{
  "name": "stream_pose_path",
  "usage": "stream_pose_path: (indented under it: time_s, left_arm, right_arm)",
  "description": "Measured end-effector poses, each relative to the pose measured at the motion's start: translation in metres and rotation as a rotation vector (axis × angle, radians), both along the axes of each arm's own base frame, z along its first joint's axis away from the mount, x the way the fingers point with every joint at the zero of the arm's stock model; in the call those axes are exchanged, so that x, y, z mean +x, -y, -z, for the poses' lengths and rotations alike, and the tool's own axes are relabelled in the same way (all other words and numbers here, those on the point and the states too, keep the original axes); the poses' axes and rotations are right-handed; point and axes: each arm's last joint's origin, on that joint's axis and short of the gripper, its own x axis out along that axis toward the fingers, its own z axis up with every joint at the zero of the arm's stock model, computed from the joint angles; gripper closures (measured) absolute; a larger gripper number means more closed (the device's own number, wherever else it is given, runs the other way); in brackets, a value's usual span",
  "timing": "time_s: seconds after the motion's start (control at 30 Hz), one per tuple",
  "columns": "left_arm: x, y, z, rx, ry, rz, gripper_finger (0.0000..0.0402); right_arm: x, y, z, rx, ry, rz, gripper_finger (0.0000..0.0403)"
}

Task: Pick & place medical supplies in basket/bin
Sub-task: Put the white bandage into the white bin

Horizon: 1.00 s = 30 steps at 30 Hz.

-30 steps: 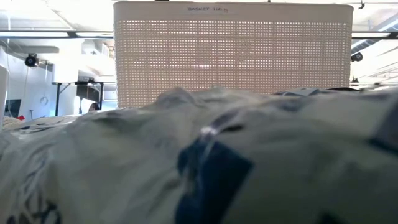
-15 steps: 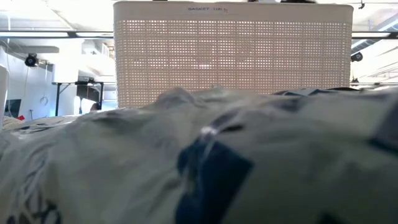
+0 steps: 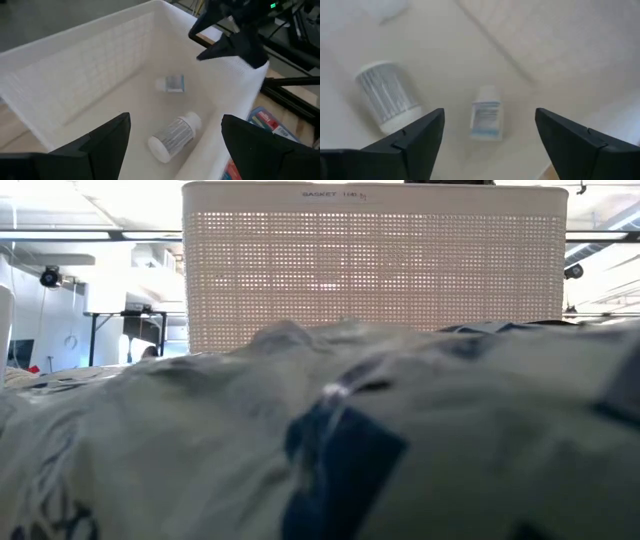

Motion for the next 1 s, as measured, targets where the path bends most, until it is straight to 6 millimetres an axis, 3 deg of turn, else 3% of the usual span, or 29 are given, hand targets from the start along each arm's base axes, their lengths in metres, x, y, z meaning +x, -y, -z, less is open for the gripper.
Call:
stream_pose_path:
  time_s: [0.23, 0.47, 0.7, 0.87, 1.0]
  left_arm:
    - [-0.017, -0.007, -0.004, 0.038, -0.063, 0.023, 0.0109]
    - [-0.033, -0.002, 0.012, -0.067, -0.297, 0.158, 0.0109]
    - [-0.052, 0.036, 0.059, 0.021, -0.477, 0.377, 0.0109]
    - [-0.063, 0.046, 0.095, -0.075, -0.586, 0.429, 0.0109]
    - [-0.064, 0.066, 0.122, -0.201, -0.58, 0.636, 0.0109]
  right_arm:
    - [-0.003, -0.008, -0.042, -0.149, 0.105, -0.041, 0.0072]
    - [-0.032, -0.007, -0.069, -0.148, 0.177, -0.017, 0.0069]
    - [-0.051, -0.003, -0.071, -0.117, 0.222, 0.064, 0.0071]
    - [-0.052, -0.003, -0.07, -0.129, 0.223, 0.074, 0.007]
    - [-0.049, -0.003, -0.068, -0.138, 0.207, 0.065, 0.0069]
